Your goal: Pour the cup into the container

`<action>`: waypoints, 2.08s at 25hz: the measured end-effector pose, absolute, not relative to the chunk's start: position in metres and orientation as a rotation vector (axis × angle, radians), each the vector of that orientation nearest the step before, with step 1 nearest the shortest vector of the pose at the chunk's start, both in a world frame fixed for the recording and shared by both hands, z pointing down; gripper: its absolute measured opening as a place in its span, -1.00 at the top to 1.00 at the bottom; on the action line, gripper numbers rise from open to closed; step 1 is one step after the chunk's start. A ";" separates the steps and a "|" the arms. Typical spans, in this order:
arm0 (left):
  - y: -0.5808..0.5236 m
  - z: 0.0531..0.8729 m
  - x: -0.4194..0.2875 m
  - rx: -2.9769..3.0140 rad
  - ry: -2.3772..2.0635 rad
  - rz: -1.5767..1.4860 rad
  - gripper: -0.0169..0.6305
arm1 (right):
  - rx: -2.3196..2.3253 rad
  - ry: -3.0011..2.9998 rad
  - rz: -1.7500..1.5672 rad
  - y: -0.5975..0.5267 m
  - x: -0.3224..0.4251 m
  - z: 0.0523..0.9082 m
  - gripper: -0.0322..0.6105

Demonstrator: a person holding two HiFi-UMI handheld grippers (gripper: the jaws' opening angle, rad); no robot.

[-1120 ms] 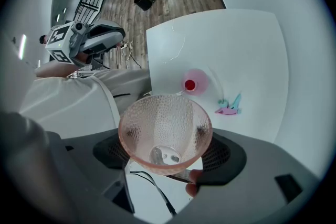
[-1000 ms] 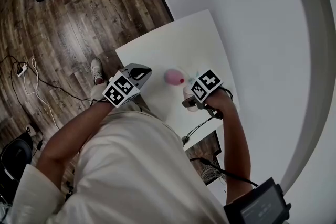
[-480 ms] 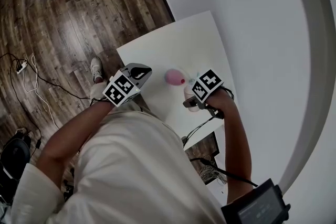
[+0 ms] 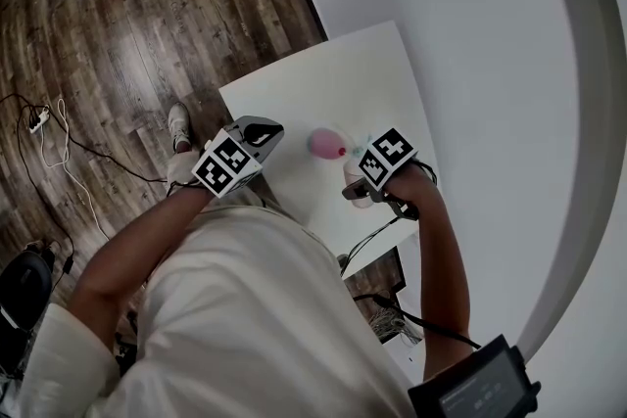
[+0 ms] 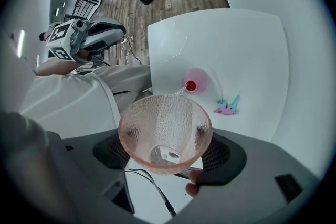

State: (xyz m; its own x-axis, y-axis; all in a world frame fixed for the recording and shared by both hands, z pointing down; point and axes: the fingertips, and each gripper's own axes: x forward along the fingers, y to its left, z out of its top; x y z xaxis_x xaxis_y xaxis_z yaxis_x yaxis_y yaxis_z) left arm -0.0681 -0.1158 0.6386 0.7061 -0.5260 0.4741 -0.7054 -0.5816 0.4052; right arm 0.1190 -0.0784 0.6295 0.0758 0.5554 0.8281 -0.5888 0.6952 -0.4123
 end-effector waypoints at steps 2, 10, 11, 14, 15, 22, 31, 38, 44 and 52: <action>-0.109 0.634 -0.076 2.337 -0.935 0.397 0.92 | 0.039 -1.219 0.857 -0.071 0.111 0.624 -0.28; -0.096 0.624 -0.088 2.342 -0.935 0.384 0.92 | 0.048 -1.211 0.859 -0.057 0.100 0.613 -0.28; -0.096 0.624 -0.089 2.341 -0.936 0.384 0.92 | 0.047 -1.210 0.859 -0.057 0.100 0.613 -0.28; -0.096 0.623 -0.089 2.342 -0.937 0.383 0.92 | 0.046 -1.208 0.860 -0.057 0.100 0.614 -0.28; -0.096 0.623 -0.088 2.342 -0.937 0.383 0.92 | 0.046 -1.208 0.861 -0.057 0.101 0.614 -0.28; -0.095 0.625 -0.088 2.337 -0.939 0.384 0.92 | 0.039 -1.200 0.861 -0.059 0.102 0.615 -0.28; -0.094 0.625 -0.091 2.334 -0.943 0.382 0.92 | 0.046 -1.190 0.858 -0.068 0.103 0.618 -0.28; -0.091 0.625 -0.091 2.332 -0.945 0.389 0.92 | 0.042 -1.184 0.862 -0.070 0.104 0.620 -0.28; -0.091 0.625 -0.090 2.337 -0.943 0.391 0.92 | 0.039 -1.181 0.861 -0.070 0.105 0.622 -0.28; -0.093 0.624 -0.092 2.335 -0.944 0.386 0.92 | 0.033 -1.173 0.855 -0.073 0.103 0.620 -0.28</action>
State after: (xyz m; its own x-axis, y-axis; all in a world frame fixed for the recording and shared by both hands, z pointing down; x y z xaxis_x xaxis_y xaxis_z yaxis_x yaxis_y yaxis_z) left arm -0.0922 -0.0933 0.6240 0.7069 -0.5366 0.4608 -0.7058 -0.5781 0.4095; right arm 0.1032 -0.0735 0.6203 0.1189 0.5688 0.8138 -0.6010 0.6937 -0.3970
